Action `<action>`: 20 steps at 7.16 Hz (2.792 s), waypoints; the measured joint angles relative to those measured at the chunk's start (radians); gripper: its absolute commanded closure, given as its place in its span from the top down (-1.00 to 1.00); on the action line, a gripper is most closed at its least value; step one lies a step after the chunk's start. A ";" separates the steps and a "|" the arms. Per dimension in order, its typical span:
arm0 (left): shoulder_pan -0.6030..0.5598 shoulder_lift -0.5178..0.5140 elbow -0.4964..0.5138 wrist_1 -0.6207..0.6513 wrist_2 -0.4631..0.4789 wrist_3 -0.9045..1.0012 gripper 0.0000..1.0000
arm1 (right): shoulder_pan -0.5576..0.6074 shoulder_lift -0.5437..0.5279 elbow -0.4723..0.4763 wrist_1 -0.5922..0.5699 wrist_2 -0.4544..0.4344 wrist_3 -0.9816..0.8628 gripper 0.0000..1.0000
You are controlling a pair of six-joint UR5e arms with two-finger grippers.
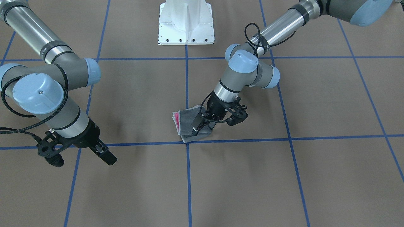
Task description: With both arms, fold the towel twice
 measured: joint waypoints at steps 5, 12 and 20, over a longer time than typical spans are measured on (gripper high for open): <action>-0.154 0.125 -0.140 0.004 -0.195 0.027 1.00 | 0.058 -0.009 0.011 -0.003 0.066 -0.024 1.00; -0.553 0.590 -0.374 0.266 -0.374 1.131 1.00 | 0.334 -0.310 0.144 -0.010 0.244 -0.720 1.00; -0.868 0.719 -0.397 0.705 -0.693 1.826 1.00 | 0.530 -0.424 0.159 -0.365 0.244 -1.595 1.00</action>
